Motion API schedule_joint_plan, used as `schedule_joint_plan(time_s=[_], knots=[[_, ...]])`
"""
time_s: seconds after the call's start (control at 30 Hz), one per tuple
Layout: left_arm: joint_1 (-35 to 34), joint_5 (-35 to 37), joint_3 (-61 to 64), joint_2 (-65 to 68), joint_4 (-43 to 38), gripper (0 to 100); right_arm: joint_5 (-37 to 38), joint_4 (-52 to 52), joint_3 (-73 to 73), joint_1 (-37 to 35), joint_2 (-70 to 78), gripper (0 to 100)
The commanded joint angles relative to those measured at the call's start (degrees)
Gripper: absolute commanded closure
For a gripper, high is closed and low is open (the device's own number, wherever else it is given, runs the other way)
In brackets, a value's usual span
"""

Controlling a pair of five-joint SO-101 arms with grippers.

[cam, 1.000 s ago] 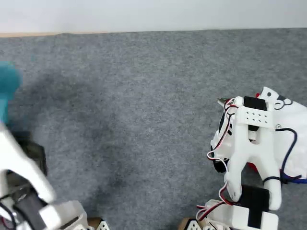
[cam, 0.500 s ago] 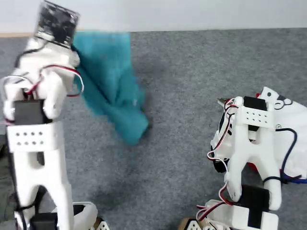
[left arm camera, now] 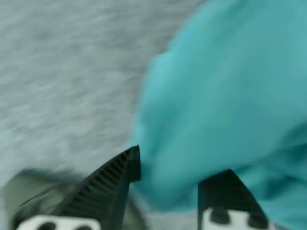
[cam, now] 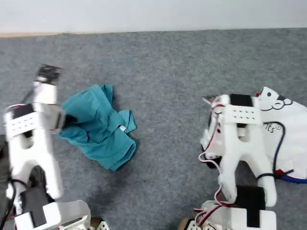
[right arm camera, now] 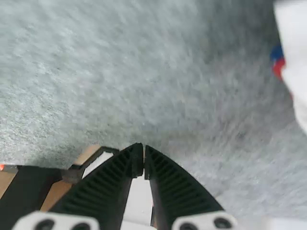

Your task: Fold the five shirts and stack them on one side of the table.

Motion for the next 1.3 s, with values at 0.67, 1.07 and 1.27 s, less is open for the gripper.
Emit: schedule_joint_plan(time_s=[0.67, 1.07, 1.27], knots=[[-13.8, 2.46, -18.77, -0.18, 19.34, 83, -14.42, 0.75, -55.12, -42.95, 38.02, 74.2], [-13.8, 2.46, -18.77, 0.26, 17.67, 83, -14.42, 0.4, -65.14, -49.98, 46.29, 74.2], [-13.8, 2.46, -18.68, 0.26, 16.79, 83, -14.42, -0.92, -65.23, -50.15, 52.62, 74.3]])
